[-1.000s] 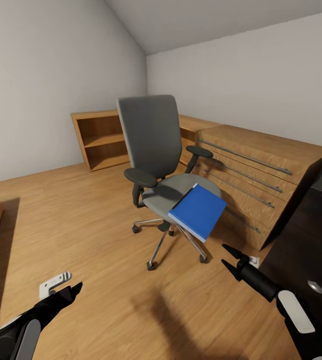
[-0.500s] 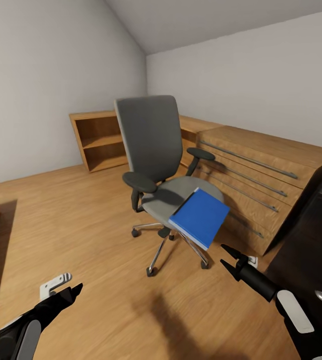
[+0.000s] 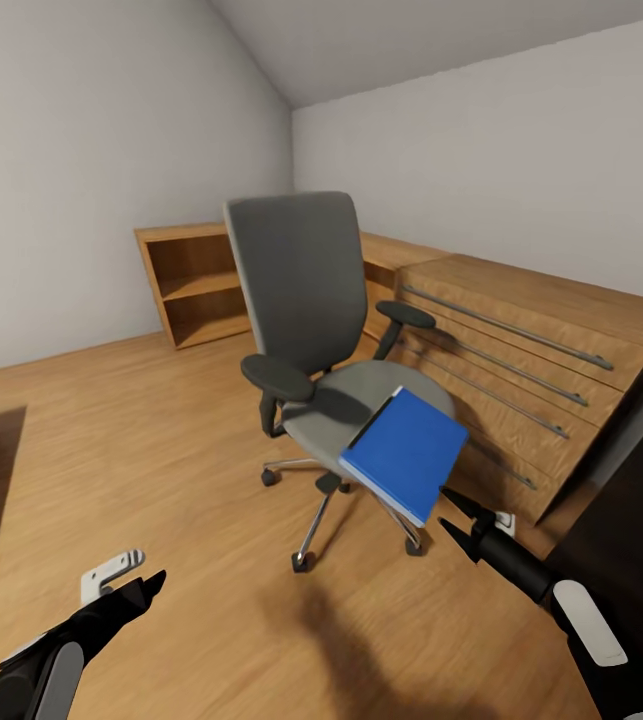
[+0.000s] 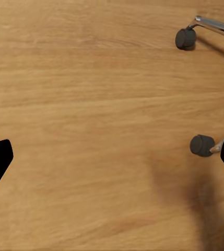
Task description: In the bedroom, organize the workspace by keeping the computer under the desk, ensuring the monitor is on the desk, placing the keyboard on the desk next to the monitor, placing the mouse on the desk next to the keyboard, moving the folder from the swivel chair onto the desk next to the mouse, stacking the notebook on top of the folder with the pen on top of the notebook, and positioning the swivel chair next to the desk.
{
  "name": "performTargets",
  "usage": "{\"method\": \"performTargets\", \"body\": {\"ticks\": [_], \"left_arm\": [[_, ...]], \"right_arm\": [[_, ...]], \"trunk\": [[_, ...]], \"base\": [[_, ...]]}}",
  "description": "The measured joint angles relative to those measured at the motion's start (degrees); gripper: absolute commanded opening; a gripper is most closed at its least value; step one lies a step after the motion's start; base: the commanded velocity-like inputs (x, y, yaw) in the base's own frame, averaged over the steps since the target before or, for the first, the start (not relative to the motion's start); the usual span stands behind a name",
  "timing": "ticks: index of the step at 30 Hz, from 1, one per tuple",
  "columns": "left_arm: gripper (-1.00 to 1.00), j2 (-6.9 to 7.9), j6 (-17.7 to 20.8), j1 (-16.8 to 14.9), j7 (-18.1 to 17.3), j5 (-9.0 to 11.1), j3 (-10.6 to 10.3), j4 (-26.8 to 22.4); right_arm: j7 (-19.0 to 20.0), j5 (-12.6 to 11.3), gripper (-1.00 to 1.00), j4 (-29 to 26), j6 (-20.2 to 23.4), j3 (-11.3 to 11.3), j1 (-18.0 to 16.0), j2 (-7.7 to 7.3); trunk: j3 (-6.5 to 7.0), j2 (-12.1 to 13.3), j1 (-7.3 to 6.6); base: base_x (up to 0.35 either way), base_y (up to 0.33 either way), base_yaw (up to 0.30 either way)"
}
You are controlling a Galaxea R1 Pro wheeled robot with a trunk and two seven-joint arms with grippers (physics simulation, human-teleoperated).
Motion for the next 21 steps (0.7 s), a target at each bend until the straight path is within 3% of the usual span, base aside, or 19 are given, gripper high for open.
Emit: {"method": "performTargets", "body": {"ticks": [14, 21], "left_arm": [[1.00, 0.00, 0.00, 0.00, -0.01, 0.01, 0.00, 0.10], [1.00, 0.00, 0.01, 0.00, -0.01, -0.04, 0.00, 0.09]], "right_arm": [[-0.01, 0.00, 1.00, 0.00, 0.00, 0.00, 0.00, 0.00], [-0.01, -0.01, 1.00, 0.03, 0.00, 0.07, 0.00, 0.06]], "trunk": [[0.00, 0.00, 0.02], [0.00, 0.00, 0.01]], "base": [[0.045, 0.006, 0.000], [0.105, 0.117, 0.000]]}}
